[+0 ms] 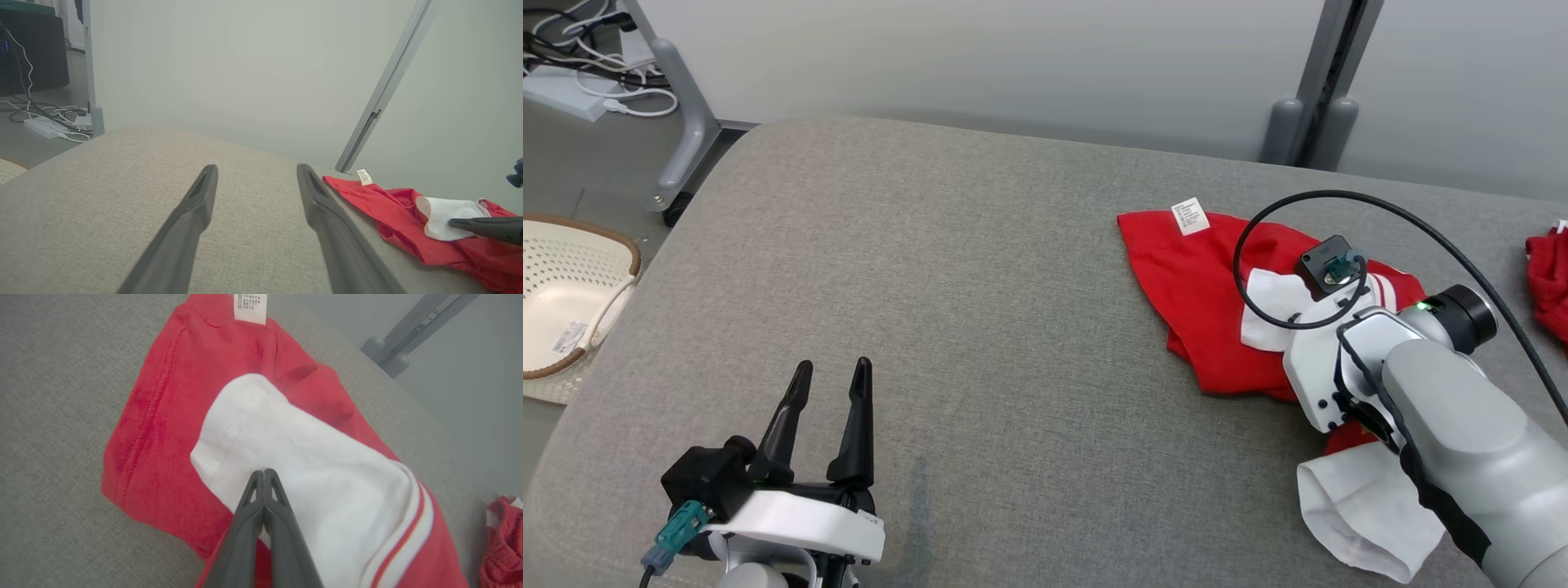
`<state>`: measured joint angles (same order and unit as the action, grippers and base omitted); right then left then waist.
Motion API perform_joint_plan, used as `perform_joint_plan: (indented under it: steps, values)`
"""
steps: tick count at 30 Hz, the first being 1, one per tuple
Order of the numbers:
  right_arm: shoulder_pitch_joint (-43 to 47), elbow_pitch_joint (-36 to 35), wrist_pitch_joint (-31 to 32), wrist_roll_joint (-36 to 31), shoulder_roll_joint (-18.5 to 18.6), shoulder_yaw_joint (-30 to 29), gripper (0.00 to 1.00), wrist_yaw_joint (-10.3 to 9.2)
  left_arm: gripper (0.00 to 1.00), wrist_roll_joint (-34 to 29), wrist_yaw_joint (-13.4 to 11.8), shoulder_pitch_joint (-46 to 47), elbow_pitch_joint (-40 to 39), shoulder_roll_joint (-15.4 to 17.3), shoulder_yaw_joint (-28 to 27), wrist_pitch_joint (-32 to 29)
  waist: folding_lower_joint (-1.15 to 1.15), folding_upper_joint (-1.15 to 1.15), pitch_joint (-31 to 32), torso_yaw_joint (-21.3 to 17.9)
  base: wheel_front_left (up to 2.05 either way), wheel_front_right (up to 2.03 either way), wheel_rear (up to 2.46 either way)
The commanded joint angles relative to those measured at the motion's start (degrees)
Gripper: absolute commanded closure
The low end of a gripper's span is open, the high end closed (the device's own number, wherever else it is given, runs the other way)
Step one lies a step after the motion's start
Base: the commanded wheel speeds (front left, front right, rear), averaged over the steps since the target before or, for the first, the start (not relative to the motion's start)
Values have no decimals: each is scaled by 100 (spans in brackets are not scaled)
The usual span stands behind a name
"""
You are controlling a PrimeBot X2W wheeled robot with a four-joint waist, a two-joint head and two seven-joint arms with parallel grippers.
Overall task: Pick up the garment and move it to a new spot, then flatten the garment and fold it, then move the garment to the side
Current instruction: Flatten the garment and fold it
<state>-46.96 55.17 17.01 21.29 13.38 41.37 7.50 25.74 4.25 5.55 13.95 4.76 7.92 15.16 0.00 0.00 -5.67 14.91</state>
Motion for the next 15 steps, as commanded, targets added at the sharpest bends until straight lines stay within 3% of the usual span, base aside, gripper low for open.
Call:
perform_joint_plan:
  steps: [1,15]
  values:
    - [-39,62,-59,44,21,29,100,0,0,-37,27,97,18,22,-30,10,0,0,3,-39,0,0,0]
    - [100,-264,-945,517,102,-44,100,0,0,-68,12,25,29,31,-61,10,0,0,92,-530,0,0,0]
